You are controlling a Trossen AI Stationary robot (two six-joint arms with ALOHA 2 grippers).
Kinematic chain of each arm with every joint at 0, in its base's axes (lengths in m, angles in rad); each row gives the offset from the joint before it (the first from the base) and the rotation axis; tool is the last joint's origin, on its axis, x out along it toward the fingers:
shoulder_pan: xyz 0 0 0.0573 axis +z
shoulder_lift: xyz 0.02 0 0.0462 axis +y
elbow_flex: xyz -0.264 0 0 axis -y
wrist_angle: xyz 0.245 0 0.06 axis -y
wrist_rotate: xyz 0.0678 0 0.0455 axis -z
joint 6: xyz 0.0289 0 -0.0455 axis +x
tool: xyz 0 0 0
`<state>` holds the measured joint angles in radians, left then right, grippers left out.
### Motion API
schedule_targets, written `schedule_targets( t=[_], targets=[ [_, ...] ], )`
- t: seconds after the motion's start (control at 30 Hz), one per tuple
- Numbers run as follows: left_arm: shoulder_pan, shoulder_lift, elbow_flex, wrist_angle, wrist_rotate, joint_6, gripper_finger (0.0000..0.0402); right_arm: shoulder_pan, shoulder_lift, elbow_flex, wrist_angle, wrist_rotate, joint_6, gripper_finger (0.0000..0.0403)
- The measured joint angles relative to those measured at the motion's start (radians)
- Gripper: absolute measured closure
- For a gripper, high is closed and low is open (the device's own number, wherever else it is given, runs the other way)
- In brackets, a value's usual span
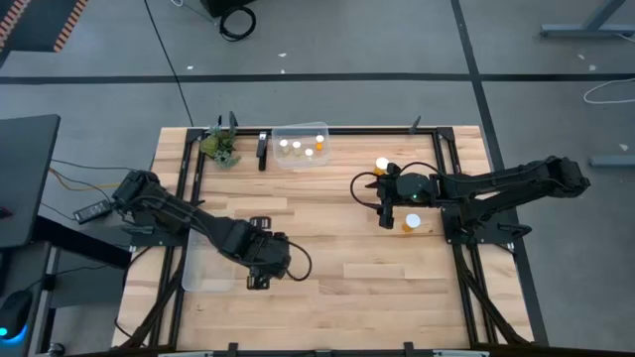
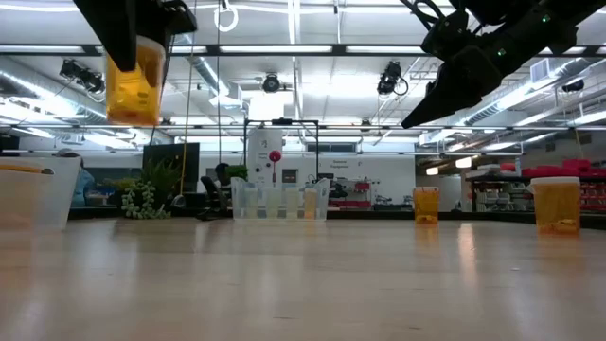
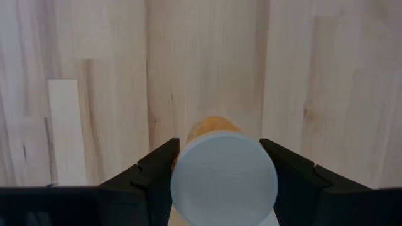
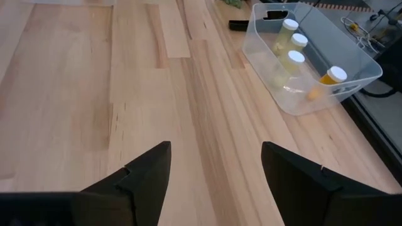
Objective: Pick and place medicine bottles into bin by pill shape (circle, oval)
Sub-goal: Put the bottom left big orange pill bottle into the bottom transparent bin
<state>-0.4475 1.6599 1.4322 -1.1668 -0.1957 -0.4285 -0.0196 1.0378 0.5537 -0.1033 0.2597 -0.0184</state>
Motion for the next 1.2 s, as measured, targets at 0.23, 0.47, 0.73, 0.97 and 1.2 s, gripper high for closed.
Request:
schedule_targets(
  t=[0.23,0.47,0.73,0.97,1.2],
  targets=[
    [-0.082,-0.028,0.0,-0.045,-0.078,-0.098,0.0188,0.0,0.0,0.0,0.001,0.0,0.018,0.0148],
    [-0.158,-0.049,0.0,-0.128,-0.117,-0.224,0.0188,0.0,0.0,0.0,0.004,0.0,0.031,0.0148],
    [-0.248,-0.084,0.0,-0.185,-0.117,-0.422,0.0189,0.002,0.0,0.0,0.001,-0.001,0.056,0.0148],
    [-0.33,-0.085,0.0,-0.25,-0.107,-0.577,0.0185,0.003,0.0,0.0,0.002,-0.026,0.071,0.0148],
    [-0.387,-0.085,0.0,-0.358,-0.171,-0.646,0.019,0.003,0.0,0.0,0.009,-0.031,0.085,0.0148]
  ],
)
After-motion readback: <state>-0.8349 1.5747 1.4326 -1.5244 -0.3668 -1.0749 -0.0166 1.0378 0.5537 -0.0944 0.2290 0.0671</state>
